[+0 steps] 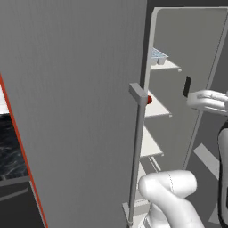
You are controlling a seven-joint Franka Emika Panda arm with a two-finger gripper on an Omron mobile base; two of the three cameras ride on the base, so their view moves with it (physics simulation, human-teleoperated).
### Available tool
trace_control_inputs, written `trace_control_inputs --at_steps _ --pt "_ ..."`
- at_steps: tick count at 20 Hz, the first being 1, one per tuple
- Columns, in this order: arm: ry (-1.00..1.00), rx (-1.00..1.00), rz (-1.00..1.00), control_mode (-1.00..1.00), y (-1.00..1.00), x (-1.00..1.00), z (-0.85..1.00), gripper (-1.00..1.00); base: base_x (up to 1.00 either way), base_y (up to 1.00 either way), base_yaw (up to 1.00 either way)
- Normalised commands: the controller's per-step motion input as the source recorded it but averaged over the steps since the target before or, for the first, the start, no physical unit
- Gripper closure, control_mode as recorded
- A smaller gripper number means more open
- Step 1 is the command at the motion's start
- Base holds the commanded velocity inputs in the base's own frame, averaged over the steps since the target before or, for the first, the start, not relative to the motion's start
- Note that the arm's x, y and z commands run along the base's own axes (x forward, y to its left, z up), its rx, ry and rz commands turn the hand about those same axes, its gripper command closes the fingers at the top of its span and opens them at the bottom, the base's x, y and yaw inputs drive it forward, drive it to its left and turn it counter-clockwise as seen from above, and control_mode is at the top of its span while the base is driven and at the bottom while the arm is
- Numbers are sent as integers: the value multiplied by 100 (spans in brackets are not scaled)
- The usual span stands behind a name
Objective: Open the freezer door, pick up the ice cube tray from the freezer, and place it on the dining counter.
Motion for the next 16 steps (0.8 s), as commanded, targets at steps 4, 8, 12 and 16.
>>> trace_control_inputs --at_steps 4,8,12,16 --pt "0 16 -27 -100 0 27 30 -100 0 0 0" --pt "0 16 -30 -100 0 34 1 -100 0 0 0" --pt "-5 27 -18 -100 -18 29 0 -100 0 0 0" --pt "-5 35 -9 -100 -31 29 0 -100 0 0 0"
